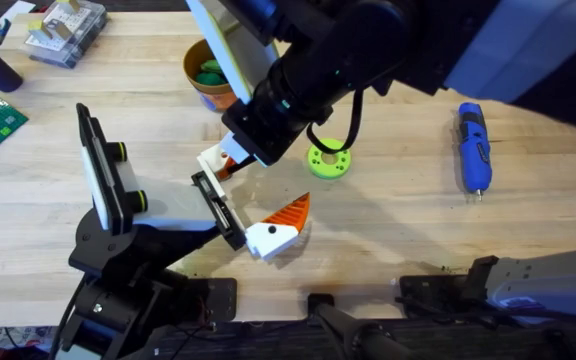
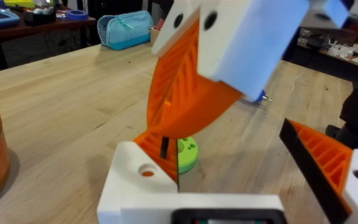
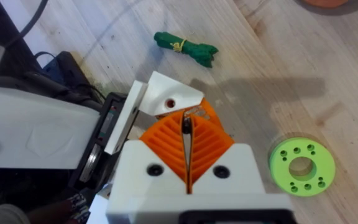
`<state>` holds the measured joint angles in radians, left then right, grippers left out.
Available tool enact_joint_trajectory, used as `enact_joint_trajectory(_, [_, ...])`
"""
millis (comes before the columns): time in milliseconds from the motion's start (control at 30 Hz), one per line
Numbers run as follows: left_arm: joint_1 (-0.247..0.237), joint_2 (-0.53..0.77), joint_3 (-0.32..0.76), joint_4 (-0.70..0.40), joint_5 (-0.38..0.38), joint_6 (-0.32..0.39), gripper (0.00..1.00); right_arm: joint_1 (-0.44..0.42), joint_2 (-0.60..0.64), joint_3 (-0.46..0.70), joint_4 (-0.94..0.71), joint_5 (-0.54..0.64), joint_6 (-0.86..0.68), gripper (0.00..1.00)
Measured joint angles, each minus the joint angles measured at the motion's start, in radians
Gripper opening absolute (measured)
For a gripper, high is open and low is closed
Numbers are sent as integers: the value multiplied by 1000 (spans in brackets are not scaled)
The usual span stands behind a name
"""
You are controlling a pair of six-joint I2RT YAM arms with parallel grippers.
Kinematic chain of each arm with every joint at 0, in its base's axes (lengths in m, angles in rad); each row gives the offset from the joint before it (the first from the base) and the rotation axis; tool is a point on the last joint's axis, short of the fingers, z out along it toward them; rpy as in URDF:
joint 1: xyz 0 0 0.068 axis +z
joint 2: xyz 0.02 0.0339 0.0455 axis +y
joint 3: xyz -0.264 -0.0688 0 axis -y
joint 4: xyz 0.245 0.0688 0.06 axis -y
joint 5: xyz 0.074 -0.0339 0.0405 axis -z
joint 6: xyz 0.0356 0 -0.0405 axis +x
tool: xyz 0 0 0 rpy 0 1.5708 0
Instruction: Pick up the gripper from the table and insert it into the empty holder that is missing its gripper. Then pick up a screw, insert it into the mounting hole, and use the screwdriver to tighten it. Finally, clean up the table by picking up the vegetable and placing it into the bucket.
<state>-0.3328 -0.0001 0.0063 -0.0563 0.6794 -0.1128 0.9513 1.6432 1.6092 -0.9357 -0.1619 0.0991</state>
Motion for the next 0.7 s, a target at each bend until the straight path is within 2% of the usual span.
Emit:
enact_joint_trajectory(233, [0, 0, 0, 0, 0, 0, 992, -4, 0, 0, -3, 0, 0, 13])
enact_joint_trajectory(700, [0, 0, 0, 0, 0, 0, 992, -23, -37, 0, 112, -17, 1, 13])
